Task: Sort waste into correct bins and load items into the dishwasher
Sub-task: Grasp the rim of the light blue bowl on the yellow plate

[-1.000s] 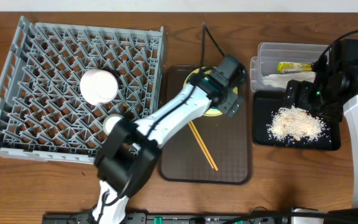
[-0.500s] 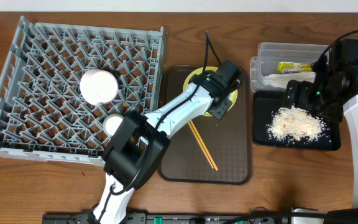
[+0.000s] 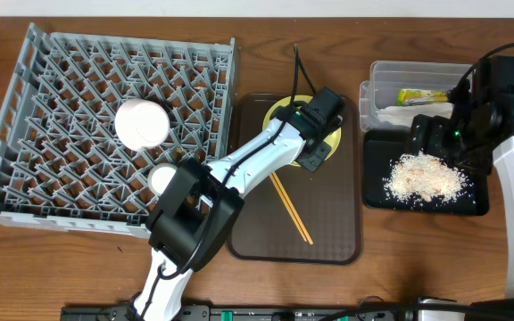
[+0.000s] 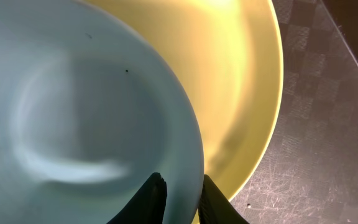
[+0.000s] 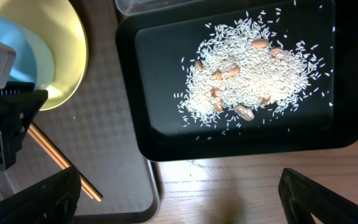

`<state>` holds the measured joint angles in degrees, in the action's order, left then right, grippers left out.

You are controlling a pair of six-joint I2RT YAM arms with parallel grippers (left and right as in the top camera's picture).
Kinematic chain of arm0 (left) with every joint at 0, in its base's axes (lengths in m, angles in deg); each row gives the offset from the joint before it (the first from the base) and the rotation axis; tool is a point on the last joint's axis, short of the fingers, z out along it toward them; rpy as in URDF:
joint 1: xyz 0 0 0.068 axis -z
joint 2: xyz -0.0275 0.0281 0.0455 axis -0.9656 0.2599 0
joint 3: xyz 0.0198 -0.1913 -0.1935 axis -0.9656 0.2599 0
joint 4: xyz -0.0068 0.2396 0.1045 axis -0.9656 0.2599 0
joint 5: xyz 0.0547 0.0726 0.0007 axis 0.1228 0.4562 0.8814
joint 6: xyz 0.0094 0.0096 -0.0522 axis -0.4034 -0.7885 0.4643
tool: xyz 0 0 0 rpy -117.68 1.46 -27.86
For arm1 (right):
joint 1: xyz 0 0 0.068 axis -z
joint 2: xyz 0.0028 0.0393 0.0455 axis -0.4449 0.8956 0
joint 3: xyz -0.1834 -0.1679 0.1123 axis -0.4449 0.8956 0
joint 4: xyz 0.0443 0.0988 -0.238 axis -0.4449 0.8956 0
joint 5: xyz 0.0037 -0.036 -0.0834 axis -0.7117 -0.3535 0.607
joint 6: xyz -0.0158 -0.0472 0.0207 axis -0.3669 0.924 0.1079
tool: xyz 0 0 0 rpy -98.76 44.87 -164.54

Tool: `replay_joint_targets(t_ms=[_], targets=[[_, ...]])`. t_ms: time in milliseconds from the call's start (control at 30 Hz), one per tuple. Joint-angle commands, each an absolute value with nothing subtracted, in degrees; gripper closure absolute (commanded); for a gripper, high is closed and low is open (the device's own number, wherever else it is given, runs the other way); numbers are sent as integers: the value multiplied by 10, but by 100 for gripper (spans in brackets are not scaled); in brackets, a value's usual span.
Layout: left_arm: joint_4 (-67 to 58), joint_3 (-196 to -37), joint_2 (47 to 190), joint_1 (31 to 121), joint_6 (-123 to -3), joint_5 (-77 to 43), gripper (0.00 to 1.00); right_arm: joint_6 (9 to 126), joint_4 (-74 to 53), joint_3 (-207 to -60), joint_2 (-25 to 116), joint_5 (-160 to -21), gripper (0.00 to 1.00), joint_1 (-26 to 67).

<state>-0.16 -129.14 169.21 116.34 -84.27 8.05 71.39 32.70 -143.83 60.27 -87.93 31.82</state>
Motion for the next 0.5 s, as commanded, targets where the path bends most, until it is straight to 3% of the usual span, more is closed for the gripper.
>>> replay_joint_targets(t_ms=[0,200,333,467], targets=[[1,-1284,1696,1161,-844,88,78,722,329,-1438,601,-876,1,320],[-4,-1284,1696,1160,-844,88,78,722,329,-1438,601,-876,1,320],[-4,-1284,1696,1160,-844,88,90,722,330,-1438,601,-876,1,320],[-4,-1285,1696,1160,-844,88,92,722,331,-1438,601,-876,1,320]])
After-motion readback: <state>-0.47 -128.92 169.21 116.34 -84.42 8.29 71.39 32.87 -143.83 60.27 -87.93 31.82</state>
